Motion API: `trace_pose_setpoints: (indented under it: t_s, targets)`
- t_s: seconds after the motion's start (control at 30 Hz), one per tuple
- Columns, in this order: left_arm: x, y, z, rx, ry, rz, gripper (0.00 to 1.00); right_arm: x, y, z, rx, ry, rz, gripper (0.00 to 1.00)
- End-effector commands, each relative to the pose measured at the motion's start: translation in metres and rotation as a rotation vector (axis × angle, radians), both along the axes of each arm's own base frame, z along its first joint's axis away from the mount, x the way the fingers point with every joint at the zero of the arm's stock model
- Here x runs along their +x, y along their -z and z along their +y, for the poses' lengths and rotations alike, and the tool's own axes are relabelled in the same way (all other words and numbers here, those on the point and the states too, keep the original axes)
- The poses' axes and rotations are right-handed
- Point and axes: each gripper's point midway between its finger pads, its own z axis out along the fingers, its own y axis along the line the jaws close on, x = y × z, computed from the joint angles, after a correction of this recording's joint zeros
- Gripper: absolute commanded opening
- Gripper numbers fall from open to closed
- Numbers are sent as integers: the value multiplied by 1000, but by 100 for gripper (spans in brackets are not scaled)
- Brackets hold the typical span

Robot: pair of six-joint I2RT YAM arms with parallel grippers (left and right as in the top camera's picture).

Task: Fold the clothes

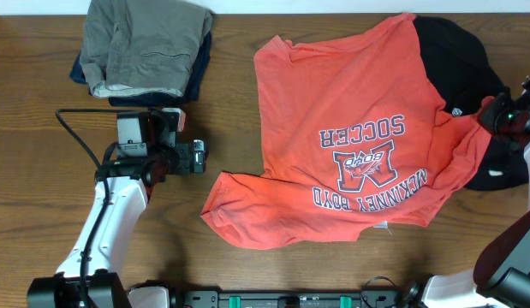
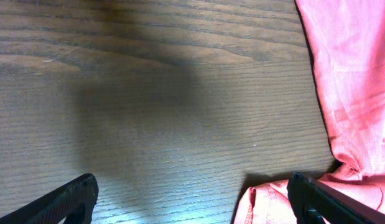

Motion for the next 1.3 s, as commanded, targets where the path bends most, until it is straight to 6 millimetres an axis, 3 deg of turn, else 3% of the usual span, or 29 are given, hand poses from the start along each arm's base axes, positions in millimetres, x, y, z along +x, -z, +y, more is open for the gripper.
trace_pose_setpoints:
  t_s: [0.0, 0.2, 0.3, 0.37, 0.53, 0.63, 0.73, 0.83, 0.97, 1.03, 1.13, 1.17, 1.27]
  targets:
    - [6, -7, -1, -9, -2, -18, 98, -2, 3, 1, -12, -3, 20, 1]
    - [6, -7, -1, -9, -2, -18, 98, -1, 4, 10, -4, -39, 27, 1]
    - [6, -7, -1, -9, -2, -19, 98, 9, 1, 35, 15, -142, 2, 1]
    - [6, -7, -1, -9, -2, -19, 98, 17, 0, 62, 30, -234, -13, 1]
    - [7, -7, -1, -9, -2, -23, 98, 31, -3, 156, 63, -465, -28, 1]
    - [7, -7, -1, -9, -2, -22, 98, 28, -6, 232, 67, -648, -33, 1]
    - [7, -7, -1, -9, -2, -22, 98, 10, -7, 314, 68, -846, -34, 1]
    - [7, -7, -1, -9, -2, -22, 98, -20, -6, 382, 38, -1017, -32, 1]
    - [7, -7, -1, -9, -2, -22, 98, -52, -4, 431, 4, -1145, -27, 2]
    - [7, -7, -1, -9, -2, -22, 98, -61, -6, 441, 7, -1173, -26, 4]
    - [7, -7, -1, -9, -2, -22, 98, -61, -11, 436, 4, -1162, -25, 9]
    - [7, -7, -1, -9, -2, -22, 98, -58, -16, 429, -2, -1143, -28, 17]
    - [7, -7, -1, -9, -2, -22, 98, -39, -29, 389, -64, -1023, -38, 56]
